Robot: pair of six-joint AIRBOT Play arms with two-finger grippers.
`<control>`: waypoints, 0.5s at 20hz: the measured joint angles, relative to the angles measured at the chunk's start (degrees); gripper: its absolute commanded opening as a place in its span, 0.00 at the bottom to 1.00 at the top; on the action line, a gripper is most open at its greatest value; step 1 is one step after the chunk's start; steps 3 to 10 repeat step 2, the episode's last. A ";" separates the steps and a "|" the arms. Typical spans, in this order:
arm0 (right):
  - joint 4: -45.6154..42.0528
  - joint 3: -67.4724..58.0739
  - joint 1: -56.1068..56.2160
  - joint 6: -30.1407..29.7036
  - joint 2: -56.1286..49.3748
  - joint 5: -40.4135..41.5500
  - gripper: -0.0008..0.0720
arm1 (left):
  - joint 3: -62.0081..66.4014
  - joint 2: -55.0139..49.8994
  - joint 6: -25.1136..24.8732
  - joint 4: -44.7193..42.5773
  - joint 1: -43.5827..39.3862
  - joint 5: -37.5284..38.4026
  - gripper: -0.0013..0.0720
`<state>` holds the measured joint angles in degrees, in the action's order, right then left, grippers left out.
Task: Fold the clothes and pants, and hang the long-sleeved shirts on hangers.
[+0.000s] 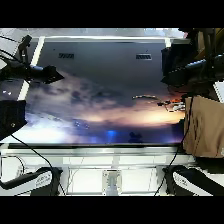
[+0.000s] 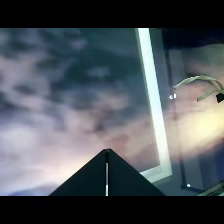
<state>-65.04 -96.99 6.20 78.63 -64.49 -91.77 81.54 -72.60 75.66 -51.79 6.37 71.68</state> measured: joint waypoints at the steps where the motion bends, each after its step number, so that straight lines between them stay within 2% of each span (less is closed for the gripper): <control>1: -0.04 0.00 0.37 -0.02 -0.13 0.11 0.03 | 0.00 0.00 0.00 0.00 -0.09 -0.02 0.05; 10: -0.26 0.00 0.63 -0.02 -0.24 0.11 0.03 | 0.00 0.00 0.28 0.02 -0.11 -0.02 0.05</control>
